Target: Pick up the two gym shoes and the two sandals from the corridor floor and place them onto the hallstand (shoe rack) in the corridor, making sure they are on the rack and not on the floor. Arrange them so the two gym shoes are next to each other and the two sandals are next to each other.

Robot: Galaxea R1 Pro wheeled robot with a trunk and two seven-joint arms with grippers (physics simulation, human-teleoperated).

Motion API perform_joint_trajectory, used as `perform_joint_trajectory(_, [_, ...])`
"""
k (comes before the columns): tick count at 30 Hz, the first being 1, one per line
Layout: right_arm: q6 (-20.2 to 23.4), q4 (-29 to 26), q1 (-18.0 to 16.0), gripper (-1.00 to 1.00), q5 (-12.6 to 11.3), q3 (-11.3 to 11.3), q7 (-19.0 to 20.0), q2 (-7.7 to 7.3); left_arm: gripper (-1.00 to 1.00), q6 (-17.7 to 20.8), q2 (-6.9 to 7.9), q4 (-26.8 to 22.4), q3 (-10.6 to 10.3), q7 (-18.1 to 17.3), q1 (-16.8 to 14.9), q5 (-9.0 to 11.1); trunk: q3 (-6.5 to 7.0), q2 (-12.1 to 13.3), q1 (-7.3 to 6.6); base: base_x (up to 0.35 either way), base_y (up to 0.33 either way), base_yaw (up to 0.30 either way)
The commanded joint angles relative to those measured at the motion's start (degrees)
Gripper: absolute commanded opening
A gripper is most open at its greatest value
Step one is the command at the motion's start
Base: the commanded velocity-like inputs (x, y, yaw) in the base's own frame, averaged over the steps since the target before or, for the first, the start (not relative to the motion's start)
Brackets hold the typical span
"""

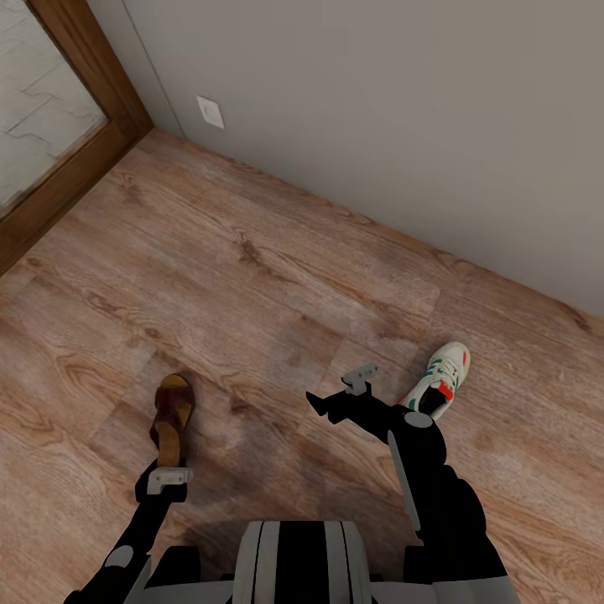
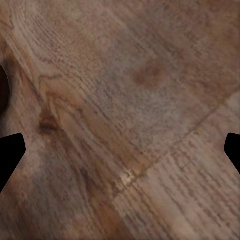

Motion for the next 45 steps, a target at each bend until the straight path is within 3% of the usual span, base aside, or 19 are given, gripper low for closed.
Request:
perform_joint_trajectory(1, [0.16, -0.05, -0.02, 1.00, 0.62, -0.06, 0.47, 0.03, -1.00, -0.22, -0.07, 0.00, 0.46, -0.29, -0.03, -0.61, -0.03, -0.01, -0.01, 0.000, 0.000, 0.000])
perform_joint_trajectory(25, [0.16, 0.00, -0.02, 1.00, 0.61, -0.06, 0.47, 0.03, -1.00, -0.22, -0.09, -0.83, 0.46, -0.23, -0.03, -0.57, -0.03, -0.01, -0.01, 0.000, 0.000, 0.000])
perform_joint_trajectory(45, [0.16, 0.00, -0.02, 1.00, 0.64, -0.06, 0.47, 0.03, -1.00, -0.14, -0.07, -0.94, 0.59, 0.04, -0.03, -0.57, 4.41, 0.26, -0.52, 0.000, 0.000, 0.000])
